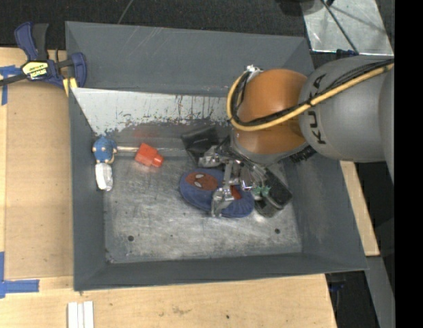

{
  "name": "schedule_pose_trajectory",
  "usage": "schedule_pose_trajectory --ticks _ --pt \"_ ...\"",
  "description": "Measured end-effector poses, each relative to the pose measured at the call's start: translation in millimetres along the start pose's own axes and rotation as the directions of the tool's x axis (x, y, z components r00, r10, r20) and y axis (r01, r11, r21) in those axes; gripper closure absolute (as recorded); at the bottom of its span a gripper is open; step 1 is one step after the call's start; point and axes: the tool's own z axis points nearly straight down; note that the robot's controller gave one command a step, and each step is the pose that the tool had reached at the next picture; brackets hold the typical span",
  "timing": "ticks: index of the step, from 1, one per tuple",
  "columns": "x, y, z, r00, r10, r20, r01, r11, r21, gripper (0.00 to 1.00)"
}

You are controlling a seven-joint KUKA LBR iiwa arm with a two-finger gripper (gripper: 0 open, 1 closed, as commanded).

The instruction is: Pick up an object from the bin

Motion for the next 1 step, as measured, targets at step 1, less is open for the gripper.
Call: schedule_pose_trajectory --ticks 1 --pt "-21.7 45.4 1.6 0.947 0.321 -0.004 -0.321 0.947 -0.002 0.0"
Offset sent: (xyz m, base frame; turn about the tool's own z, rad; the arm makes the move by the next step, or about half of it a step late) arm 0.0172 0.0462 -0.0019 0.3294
